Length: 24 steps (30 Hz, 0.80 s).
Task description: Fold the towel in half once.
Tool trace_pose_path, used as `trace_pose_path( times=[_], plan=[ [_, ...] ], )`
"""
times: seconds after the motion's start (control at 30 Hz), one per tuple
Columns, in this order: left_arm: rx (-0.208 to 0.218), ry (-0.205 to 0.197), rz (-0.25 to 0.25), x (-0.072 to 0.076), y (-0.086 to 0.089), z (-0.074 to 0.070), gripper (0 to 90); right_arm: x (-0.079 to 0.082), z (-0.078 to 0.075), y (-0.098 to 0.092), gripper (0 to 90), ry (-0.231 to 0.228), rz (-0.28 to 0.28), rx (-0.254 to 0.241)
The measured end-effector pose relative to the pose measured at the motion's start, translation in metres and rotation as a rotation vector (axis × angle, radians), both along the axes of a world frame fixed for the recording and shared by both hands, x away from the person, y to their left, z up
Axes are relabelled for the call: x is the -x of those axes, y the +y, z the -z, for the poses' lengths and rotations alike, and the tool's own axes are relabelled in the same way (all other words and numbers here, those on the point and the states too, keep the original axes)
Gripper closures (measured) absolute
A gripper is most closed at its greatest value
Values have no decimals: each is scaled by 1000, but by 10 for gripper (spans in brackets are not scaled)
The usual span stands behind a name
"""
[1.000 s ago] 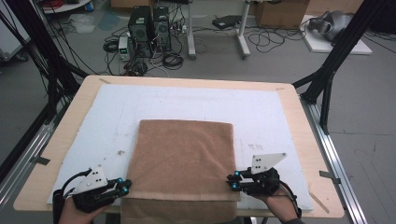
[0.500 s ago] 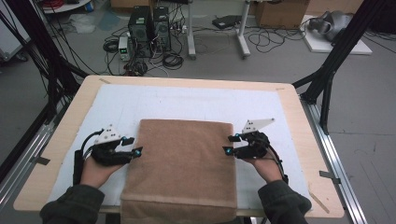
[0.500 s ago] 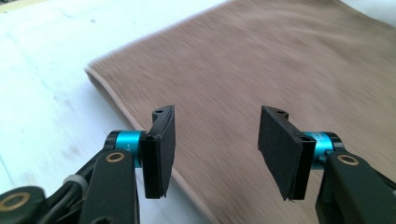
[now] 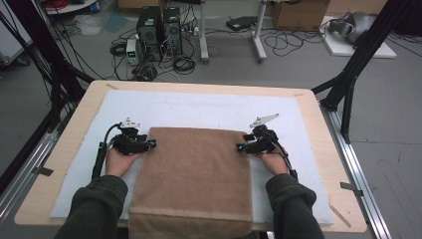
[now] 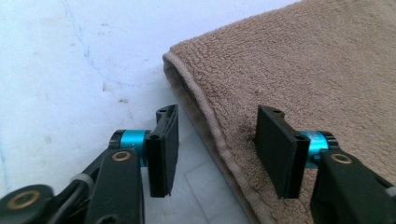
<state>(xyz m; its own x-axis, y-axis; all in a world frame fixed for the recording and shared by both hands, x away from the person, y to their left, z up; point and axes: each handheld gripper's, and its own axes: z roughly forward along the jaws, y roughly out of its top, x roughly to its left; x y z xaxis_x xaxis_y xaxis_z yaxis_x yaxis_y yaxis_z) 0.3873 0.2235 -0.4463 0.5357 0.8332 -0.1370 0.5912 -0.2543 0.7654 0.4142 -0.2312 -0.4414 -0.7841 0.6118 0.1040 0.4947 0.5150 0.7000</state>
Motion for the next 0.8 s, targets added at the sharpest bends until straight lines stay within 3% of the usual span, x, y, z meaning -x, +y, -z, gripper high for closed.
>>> trace_pose_path(
  times=[0.03,0.07,0.1,0.2,0.3,0.37,0.47,0.6,0.63,0.67,0.7,0.77,0.8],
  plan=[
    [9,6,13,-1,-1,1,721,-1,1,2,527,-15,-7,-4],
    [10,12,16,-3,-2,0,789,-3,2,2,714,-5,-39,-33],
    [1,6,3,-5,-4,-2,831,-5,3,3,772,23,-69,-64],
    [-36,-41,-20,-12,-8,-9,850,-9,1,5,803,-1,-67,-55],
    [-43,-78,-36,-24,-13,-24,853,-18,-12,1,808,-31,-34,-46],
    [-63,-114,-44,-34,-17,-41,853,-25,-27,1,811,-64,-16,-44],
    [-56,-168,-59,-50,-18,-76,853,-40,-58,1,811,-105,3,-35],
    [-49,-258,-58,-66,-17,-127,851,-59,-112,-2,809,-187,27,-51],
    [-55,-264,-57,-69,-18,-132,839,-63,-120,-3,786,-213,31,-52],
    [-50,-257,-64,-71,-18,-133,783,-67,-124,-3,711,-199,45,-68],
    [-40,-234,-63,-73,-15,-131,680,-71,-122,-3,634,-199,62,-76],
    [-38,-195,-53,-73,-11,-122,620,-75,-112,-4,527,-154,75,-78],
    [-47,-183,-51,-71,-9,-116,602,-76,-105,-3,514,-124,74,-69]
  ],
)
